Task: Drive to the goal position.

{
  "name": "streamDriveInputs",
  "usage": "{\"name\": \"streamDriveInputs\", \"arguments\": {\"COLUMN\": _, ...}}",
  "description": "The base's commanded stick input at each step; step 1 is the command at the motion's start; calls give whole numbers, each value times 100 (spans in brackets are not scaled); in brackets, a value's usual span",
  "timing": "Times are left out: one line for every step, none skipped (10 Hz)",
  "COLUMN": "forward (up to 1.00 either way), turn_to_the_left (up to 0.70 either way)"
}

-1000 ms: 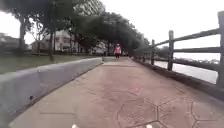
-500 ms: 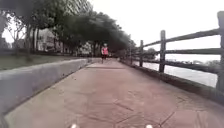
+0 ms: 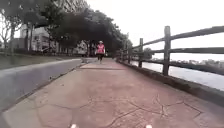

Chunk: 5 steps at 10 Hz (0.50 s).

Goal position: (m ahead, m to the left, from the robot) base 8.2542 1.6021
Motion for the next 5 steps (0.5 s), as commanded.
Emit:
{"name": "streamDriveInputs", "arguments": {"forward": 100, "turn_to_the_left": 0}}
{"name": "streamDriveInputs", "arguments": {"forward": 100, "turn_to_the_left": 0}}
{"name": "streamDriveInputs", "arguments": {"forward": 100, "turn_to_the_left": 0}}
{"name": "streamDriveInputs", "arguments": {"forward": 100, "turn_to_the_left": 0}}
{"name": "streamDriveInputs", "arguments": {"forward": 100, "turn_to_the_left": 0}}
